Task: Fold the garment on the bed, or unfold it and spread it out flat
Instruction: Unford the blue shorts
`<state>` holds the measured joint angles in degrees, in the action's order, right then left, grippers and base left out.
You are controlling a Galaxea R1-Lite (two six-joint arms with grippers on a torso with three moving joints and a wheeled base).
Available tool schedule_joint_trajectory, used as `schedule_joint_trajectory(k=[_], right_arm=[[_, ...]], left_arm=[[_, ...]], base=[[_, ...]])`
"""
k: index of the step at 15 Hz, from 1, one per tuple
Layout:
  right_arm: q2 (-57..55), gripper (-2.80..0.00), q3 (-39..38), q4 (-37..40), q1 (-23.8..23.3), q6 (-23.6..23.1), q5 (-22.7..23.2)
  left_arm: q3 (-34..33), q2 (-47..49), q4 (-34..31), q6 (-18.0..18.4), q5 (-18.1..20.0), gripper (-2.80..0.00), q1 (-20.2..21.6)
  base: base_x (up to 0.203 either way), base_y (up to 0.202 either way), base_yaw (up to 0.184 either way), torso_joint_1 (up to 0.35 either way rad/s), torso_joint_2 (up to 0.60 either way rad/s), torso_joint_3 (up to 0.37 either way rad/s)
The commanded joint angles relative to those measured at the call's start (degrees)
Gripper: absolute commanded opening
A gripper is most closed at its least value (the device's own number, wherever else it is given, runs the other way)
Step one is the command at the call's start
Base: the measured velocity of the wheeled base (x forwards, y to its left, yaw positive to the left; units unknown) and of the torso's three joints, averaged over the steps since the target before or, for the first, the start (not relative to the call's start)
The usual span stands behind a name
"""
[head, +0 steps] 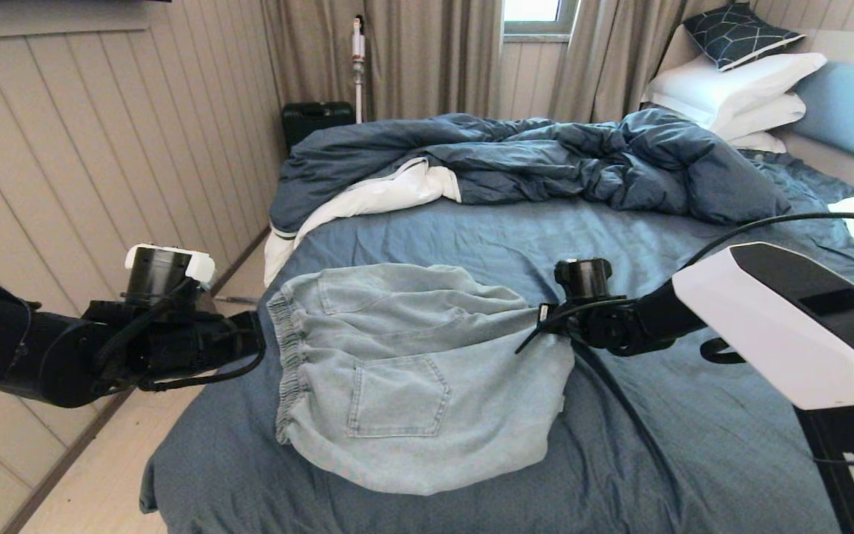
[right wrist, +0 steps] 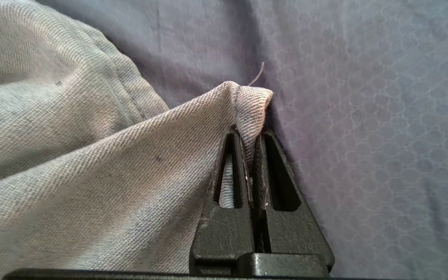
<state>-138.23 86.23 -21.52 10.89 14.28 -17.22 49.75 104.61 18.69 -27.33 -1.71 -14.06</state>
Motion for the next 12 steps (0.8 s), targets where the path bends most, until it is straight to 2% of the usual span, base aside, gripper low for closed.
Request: schedule_joint_trajectory(k=[1, 4, 5, 12], right_arm=[[0.06, -2.8, -1.0, -0.24, 0.08, -0.18, -0.01], [1.82, -2.8, -3.2, -0.5, 0.29, -0.94, 0.2], [2.73, 0.0, -4.4, -0.61, 0.64, -0.99, 0.17], [14.16, 0.0, -15.94, -0.97, 0.5, -2.99, 1.75]], left_arm=[[0.0, 0.42, 0.12, -0.18, -0.05, -2.8, -0.01], [0.0, 0.33, 0.19, -0.27, -0.14, -2.8, -0.01], [0.0, 0.42, 0.18, -0.35, -0.14, -2.8, -0.01], [-0.77, -0.7, 0.21, -0.35, -0.14, -2.8, -0.01]], base=[[0.0, 0.0, 0.0, 0.0, 0.0, 0.0], [0.0, 0.0, 0.0, 0.0, 0.0, 0.0], [0.0, 0.0, 0.0, 0.0, 0.0, 0.0], [0.0, 0.0, 0.0, 0.0, 0.0, 0.0]])
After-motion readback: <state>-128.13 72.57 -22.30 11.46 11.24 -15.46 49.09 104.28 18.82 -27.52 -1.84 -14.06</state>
